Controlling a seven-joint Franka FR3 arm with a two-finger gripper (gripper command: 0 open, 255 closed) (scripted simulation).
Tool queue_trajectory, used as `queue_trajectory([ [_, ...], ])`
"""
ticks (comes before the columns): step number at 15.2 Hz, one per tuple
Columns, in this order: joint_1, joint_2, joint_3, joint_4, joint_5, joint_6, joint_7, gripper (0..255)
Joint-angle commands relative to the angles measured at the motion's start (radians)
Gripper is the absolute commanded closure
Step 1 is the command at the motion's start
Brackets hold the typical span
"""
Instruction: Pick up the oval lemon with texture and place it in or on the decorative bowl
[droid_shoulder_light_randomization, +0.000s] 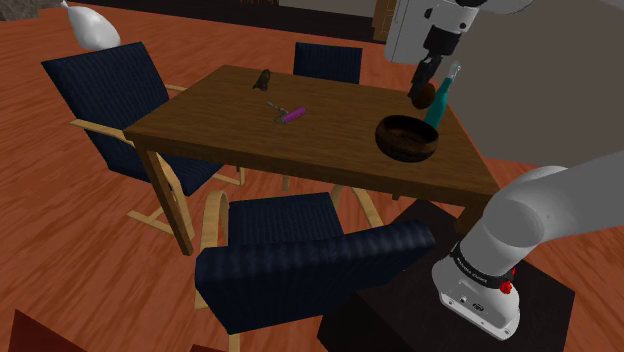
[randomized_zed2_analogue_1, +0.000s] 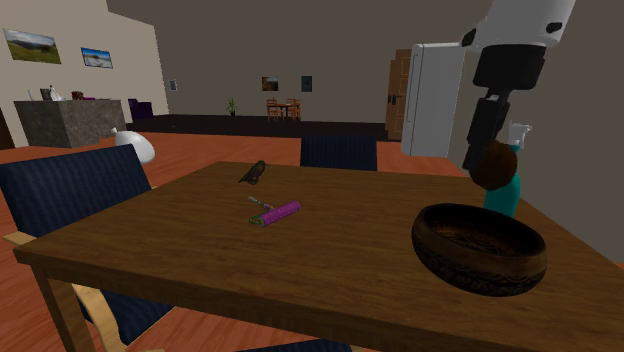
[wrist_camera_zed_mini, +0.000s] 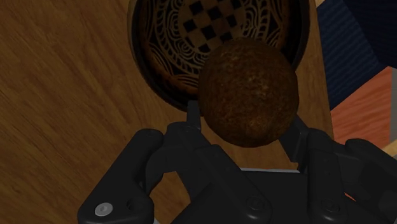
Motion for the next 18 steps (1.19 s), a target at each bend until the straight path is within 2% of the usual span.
queue_trajectory([
  [1, -0.002, -0.006, -0.002, -0.030, -0.002, 0.024, -0.003, 255],
  [11, -0.006, 0.000, -0.012, -0.163, -0.006, 0.163, -0.013, 255],
  [18, -0.006, 0.000, -0.012, -0.163, -0.006, 0.163, -0.013, 255],
])
